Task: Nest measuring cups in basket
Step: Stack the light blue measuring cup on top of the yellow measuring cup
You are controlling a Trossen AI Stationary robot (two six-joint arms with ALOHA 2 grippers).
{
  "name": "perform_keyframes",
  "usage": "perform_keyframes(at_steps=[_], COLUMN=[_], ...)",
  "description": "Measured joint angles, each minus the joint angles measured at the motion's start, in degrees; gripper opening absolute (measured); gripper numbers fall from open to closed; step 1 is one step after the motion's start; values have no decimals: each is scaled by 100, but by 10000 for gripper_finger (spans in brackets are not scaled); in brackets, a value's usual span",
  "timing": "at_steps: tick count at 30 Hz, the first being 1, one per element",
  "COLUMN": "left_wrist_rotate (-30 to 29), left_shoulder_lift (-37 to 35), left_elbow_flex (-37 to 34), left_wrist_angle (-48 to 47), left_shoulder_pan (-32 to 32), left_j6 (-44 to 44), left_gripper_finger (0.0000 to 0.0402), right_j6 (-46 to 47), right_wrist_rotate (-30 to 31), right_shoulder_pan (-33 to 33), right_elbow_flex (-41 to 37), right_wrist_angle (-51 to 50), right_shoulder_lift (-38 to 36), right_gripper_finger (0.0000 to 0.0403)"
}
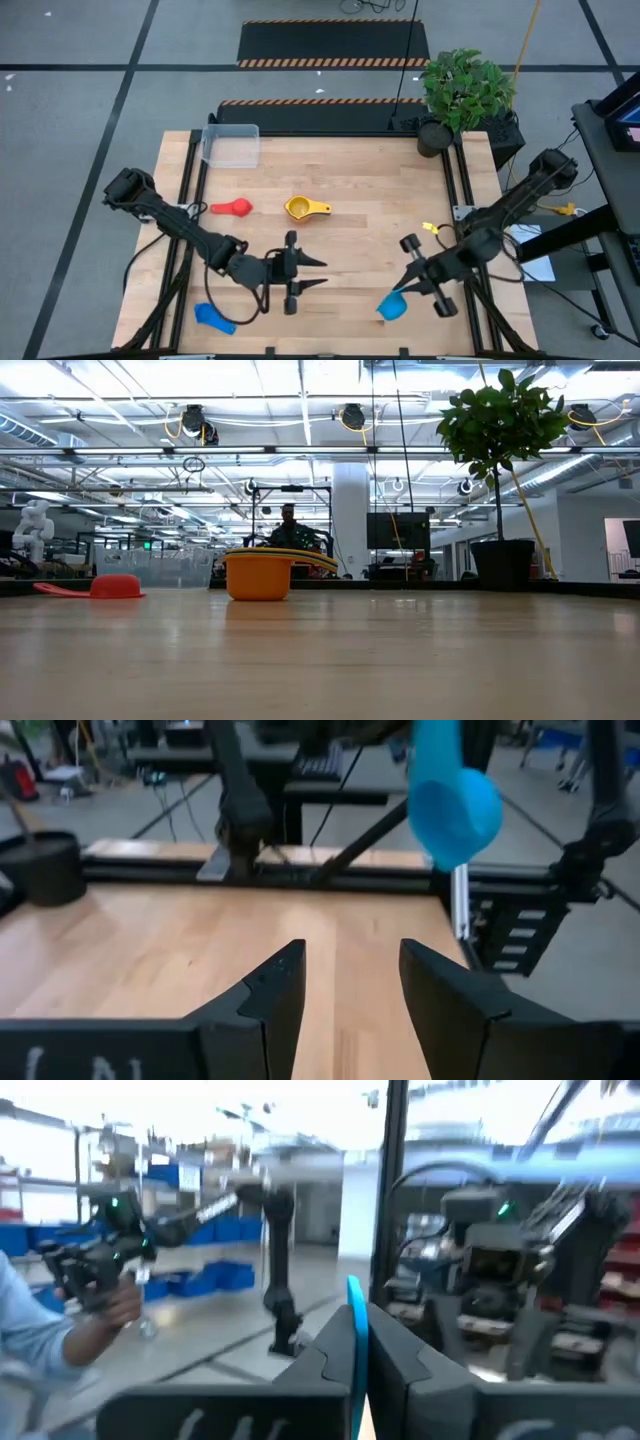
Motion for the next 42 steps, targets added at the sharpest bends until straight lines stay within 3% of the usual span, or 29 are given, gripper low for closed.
perform_keyframes(at_steps=[7,13,18,23,26,30,35,42], left_wrist_rotate=[-24,-405,-790,-870,-641,-136,508,704], left_shoulder_lift=[0,84,620,1331,1763,2219,2690,3388], left_elbow_flex=[0,0,141,957,1458,2023,2598,3092], left_wrist_angle=[311,884,1932,1974,1972,1995,2395,3663], left_shoulder_pan=[-151,-193,-264,-276,-259,-198,-13,-10], left_j6=[398,1001,2122,3245,3558,3746,3671,3743], left_gripper_finger=[166,166,166,166,166,166,166,165], right_j6=[-556,-1012,-1491,-1854,-2633,-3647,-4326,-4754], right_wrist_rotate=[9,15,-283,-629,-1247,-1636,-1647,-1565], right_shoulder_pan=[6,6,106,291,454,766,1085,1328], right_elbow_flex=[-515,-581,-581,-581,-581,-577,-519,-429], right_wrist_angle=[1420,2515,3029,3826,4161,4548,4547,4550], right_shoulder_lift=[-63,-6,245,509,675,795,806,856], right_gripper_finger=[0,0,0,0,0,0,0,0])
